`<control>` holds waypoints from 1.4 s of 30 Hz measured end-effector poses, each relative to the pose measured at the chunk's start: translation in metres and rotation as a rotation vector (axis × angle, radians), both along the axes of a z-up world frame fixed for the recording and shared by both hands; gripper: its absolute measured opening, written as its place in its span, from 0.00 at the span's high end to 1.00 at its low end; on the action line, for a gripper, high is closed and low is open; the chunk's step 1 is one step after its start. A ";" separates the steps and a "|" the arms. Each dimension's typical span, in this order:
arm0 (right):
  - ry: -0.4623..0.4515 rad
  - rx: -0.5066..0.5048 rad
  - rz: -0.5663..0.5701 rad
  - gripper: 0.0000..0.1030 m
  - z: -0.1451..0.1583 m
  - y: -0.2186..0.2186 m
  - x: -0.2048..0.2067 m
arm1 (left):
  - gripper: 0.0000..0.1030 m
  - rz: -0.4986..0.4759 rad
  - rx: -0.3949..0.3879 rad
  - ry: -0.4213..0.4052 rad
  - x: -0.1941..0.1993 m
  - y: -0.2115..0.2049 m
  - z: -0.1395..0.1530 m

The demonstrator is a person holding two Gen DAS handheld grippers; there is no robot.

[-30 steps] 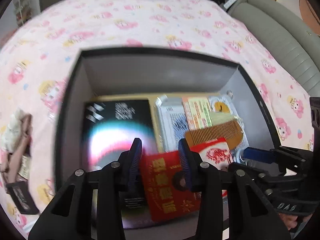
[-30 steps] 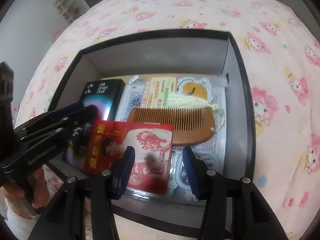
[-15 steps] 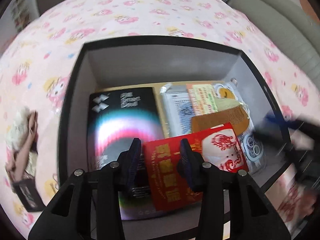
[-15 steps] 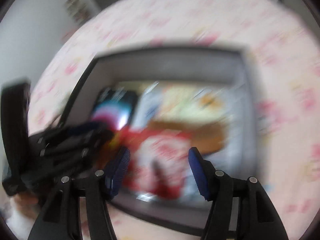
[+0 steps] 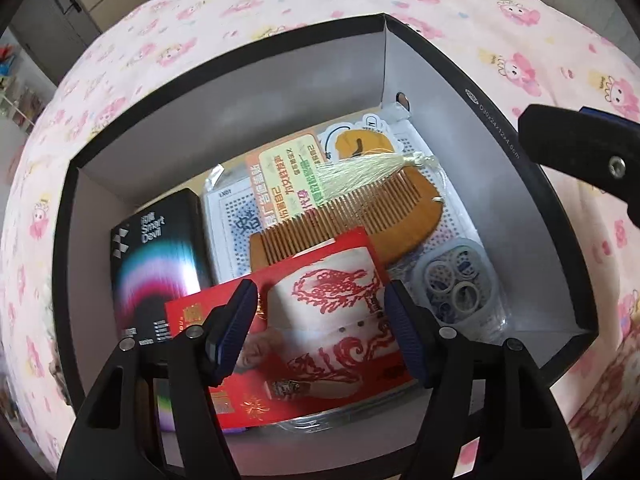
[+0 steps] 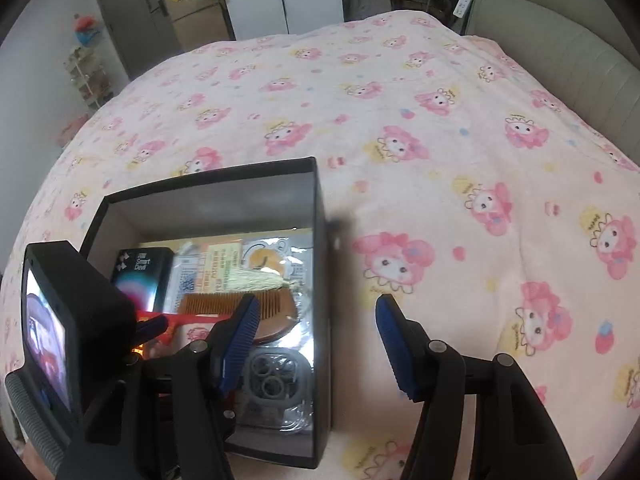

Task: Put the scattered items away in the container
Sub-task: 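Lower the red envelope into the box beside the Smart Devil box, then open the left gripper and press the envelope flat in the box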

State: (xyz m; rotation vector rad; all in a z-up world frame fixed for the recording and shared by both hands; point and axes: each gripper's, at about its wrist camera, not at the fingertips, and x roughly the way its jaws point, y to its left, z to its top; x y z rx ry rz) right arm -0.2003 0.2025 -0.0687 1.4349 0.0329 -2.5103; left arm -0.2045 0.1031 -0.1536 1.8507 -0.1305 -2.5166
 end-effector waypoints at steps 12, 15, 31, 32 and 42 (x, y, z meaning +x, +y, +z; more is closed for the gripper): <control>0.010 0.013 0.021 0.44 -0.003 -0.001 0.000 | 0.31 0.055 -0.064 -0.032 0.000 -0.019 0.000; 0.012 -0.017 0.058 0.44 -0.001 -0.010 0.004 | 0.32 0.100 -0.097 -0.037 0.010 -0.050 0.001; -0.199 -0.002 0.250 0.58 -0.061 -0.112 -0.038 | 0.71 0.248 0.251 0.057 -0.012 -0.154 0.013; -0.209 -0.010 0.266 0.58 -0.065 -0.115 -0.036 | 0.72 0.258 0.233 0.041 -0.013 -0.157 0.006; -0.340 -0.135 0.384 0.58 -0.084 -0.121 -0.022 | 0.71 0.296 0.231 -0.129 0.005 -0.158 -0.006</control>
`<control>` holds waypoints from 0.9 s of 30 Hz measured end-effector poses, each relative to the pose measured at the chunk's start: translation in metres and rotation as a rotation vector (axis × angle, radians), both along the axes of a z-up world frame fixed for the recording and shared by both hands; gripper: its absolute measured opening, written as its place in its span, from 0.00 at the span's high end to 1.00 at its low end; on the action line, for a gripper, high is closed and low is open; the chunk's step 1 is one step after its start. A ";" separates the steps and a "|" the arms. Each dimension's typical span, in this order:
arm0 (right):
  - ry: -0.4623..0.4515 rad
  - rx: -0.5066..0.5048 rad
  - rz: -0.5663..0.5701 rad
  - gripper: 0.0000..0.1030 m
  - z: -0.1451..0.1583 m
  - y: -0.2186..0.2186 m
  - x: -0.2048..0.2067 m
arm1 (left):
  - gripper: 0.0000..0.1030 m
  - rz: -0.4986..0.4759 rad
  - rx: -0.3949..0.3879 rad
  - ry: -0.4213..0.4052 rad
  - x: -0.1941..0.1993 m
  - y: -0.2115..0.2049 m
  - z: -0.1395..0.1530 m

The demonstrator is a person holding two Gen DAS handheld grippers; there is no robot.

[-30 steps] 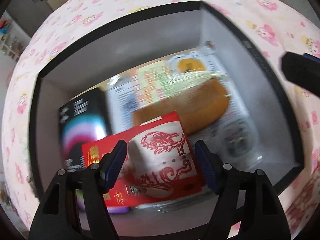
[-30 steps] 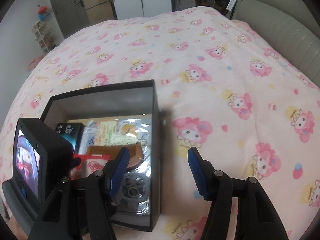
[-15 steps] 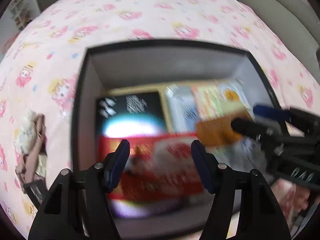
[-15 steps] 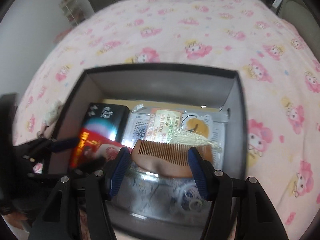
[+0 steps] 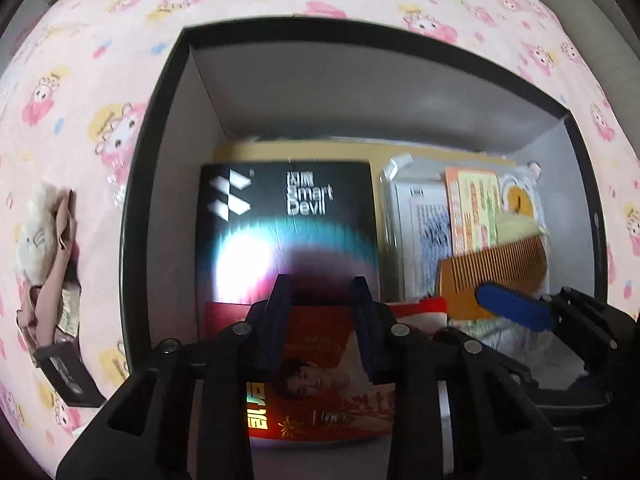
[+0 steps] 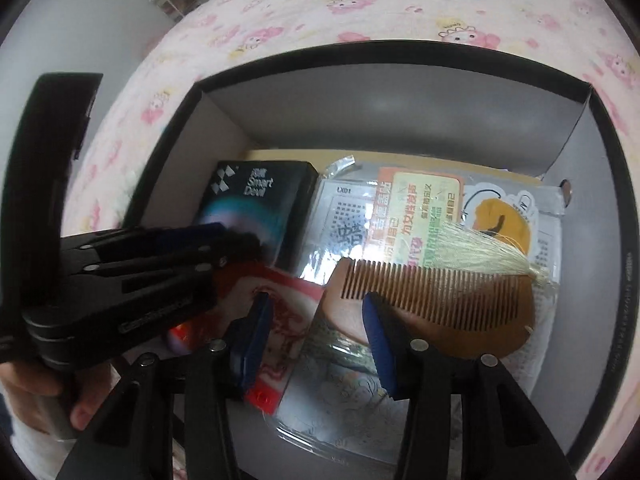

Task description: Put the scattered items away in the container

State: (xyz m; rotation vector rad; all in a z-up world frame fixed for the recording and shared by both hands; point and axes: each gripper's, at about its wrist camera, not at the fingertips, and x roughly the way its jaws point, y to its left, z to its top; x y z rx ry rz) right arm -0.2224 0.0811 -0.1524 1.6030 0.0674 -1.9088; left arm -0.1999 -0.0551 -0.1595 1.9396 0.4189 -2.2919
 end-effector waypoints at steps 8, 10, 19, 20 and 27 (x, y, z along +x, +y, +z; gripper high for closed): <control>0.014 0.038 0.040 0.58 0.001 0.001 0.020 | 0.65 0.023 0.104 0.010 0.027 0.002 0.005; 0.035 0.062 0.049 0.58 0.001 0.000 0.024 | 0.65 0.029 0.139 0.017 0.032 0.001 0.005; 0.205 0.180 0.000 0.58 0.010 0.004 0.029 | 0.60 0.013 0.085 0.111 0.024 0.003 0.020; 0.197 0.183 -0.002 0.58 0.008 0.005 0.027 | 0.60 0.019 0.093 0.090 0.016 -0.002 0.013; 0.121 0.151 0.037 0.57 0.000 0.010 0.027 | 0.61 0.024 0.110 0.010 0.019 -0.003 0.003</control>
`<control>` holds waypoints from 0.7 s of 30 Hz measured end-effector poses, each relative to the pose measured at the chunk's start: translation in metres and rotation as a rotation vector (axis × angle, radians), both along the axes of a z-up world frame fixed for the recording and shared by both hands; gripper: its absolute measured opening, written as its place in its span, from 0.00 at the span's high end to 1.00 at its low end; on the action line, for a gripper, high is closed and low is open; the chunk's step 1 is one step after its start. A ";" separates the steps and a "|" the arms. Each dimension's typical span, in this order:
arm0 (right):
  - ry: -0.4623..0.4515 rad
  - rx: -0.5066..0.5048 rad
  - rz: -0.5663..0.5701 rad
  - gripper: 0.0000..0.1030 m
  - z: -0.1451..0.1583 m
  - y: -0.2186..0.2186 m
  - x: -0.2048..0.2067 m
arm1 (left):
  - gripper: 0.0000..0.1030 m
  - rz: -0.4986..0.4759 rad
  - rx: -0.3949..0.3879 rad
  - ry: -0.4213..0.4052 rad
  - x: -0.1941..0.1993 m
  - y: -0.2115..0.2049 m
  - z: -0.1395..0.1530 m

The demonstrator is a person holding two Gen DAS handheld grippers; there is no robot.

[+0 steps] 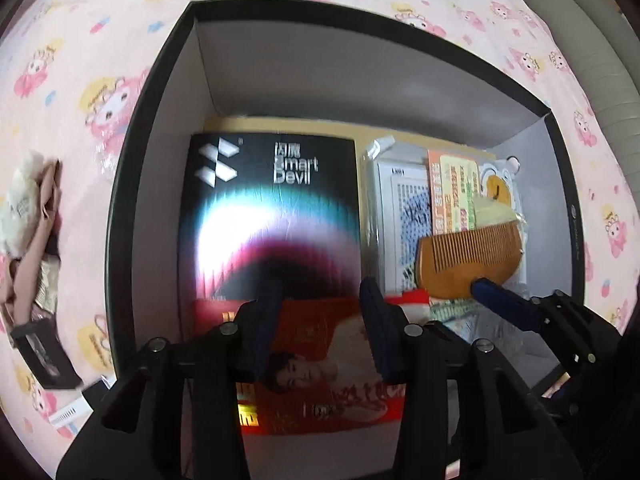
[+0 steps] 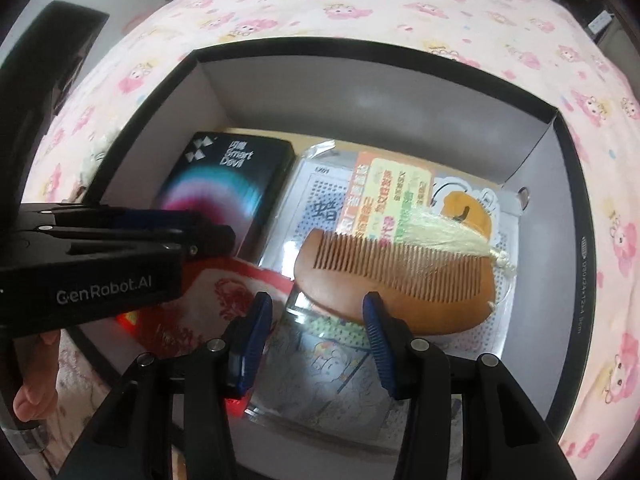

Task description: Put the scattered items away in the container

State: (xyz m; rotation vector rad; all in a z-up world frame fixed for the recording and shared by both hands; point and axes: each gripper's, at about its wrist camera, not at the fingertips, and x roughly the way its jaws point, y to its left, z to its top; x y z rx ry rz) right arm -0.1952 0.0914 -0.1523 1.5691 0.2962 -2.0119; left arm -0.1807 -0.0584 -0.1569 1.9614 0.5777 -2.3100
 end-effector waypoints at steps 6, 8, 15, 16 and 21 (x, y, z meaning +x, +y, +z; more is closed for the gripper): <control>-0.003 0.012 -0.001 0.53 0.003 0.013 0.005 | 0.50 -0.034 -0.019 0.097 0.012 0.008 0.013; 0.048 0.019 -0.051 0.53 0.014 0.023 0.006 | 0.44 -0.039 -0.079 0.203 0.022 0.013 0.033; 0.326 0.009 -0.235 0.30 0.086 0.049 0.019 | 0.05 -0.021 -0.246 0.480 0.048 0.007 0.113; 0.360 -0.001 -0.270 0.28 0.096 0.055 0.026 | 0.02 -0.009 -0.265 0.508 0.055 0.006 0.125; 0.413 -0.043 -0.363 0.28 0.129 0.061 0.042 | 0.01 0.013 -0.284 0.603 0.078 0.009 0.165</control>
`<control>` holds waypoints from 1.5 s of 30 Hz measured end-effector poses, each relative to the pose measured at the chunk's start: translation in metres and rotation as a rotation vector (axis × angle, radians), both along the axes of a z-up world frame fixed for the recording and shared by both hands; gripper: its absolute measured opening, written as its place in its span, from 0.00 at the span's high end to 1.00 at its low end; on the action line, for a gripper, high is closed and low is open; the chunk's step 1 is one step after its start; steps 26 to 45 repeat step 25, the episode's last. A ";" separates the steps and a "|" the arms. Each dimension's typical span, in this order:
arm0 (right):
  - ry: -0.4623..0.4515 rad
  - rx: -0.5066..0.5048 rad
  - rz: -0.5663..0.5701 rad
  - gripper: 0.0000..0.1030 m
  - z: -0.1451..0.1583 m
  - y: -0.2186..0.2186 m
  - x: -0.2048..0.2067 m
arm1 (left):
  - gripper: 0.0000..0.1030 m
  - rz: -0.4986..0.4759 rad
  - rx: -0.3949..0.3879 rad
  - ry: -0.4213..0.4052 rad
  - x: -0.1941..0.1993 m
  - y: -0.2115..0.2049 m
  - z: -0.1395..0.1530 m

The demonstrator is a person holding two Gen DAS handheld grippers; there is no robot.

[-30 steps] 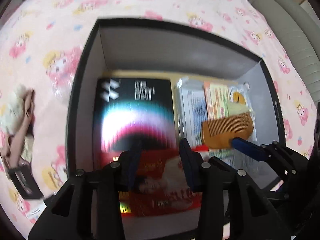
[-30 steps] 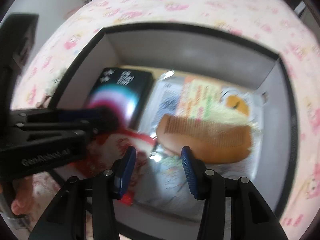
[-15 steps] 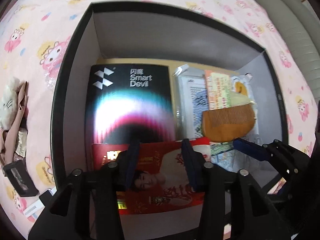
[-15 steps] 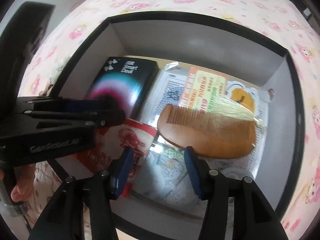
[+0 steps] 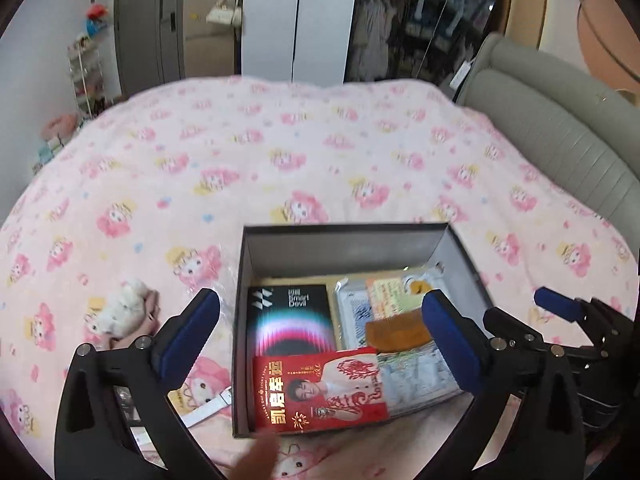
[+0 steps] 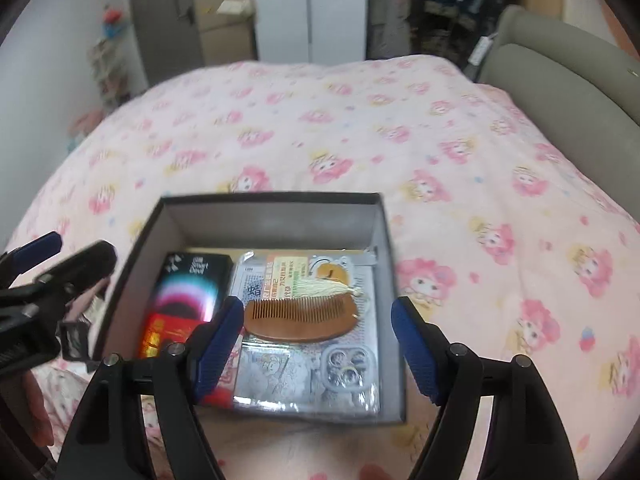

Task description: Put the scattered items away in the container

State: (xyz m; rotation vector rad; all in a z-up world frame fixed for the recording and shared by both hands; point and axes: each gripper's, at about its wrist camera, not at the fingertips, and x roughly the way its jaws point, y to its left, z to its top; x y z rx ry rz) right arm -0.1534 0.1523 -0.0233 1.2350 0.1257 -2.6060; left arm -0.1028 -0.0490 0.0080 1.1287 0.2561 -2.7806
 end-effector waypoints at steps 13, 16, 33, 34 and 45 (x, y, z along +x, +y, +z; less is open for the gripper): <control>0.176 -0.027 -0.054 0.26 0.066 0.017 0.097 | 0.01 0.003 -0.012 0.116 0.077 0.025 0.055; 0.198 -0.039 -0.093 0.25 0.073 0.025 0.117 | 0.01 0.007 -0.013 0.117 0.092 0.028 0.054; 0.204 -0.034 -0.134 0.25 0.068 0.040 0.134 | 0.01 -0.012 -0.024 0.102 0.113 0.036 0.044; 0.204 -0.034 -0.134 0.25 0.068 0.040 0.134 | 0.01 -0.012 -0.024 0.102 0.113 0.036 0.044; 0.204 -0.034 -0.134 0.25 0.068 0.040 0.134 | 0.01 -0.012 -0.024 0.102 0.113 0.036 0.044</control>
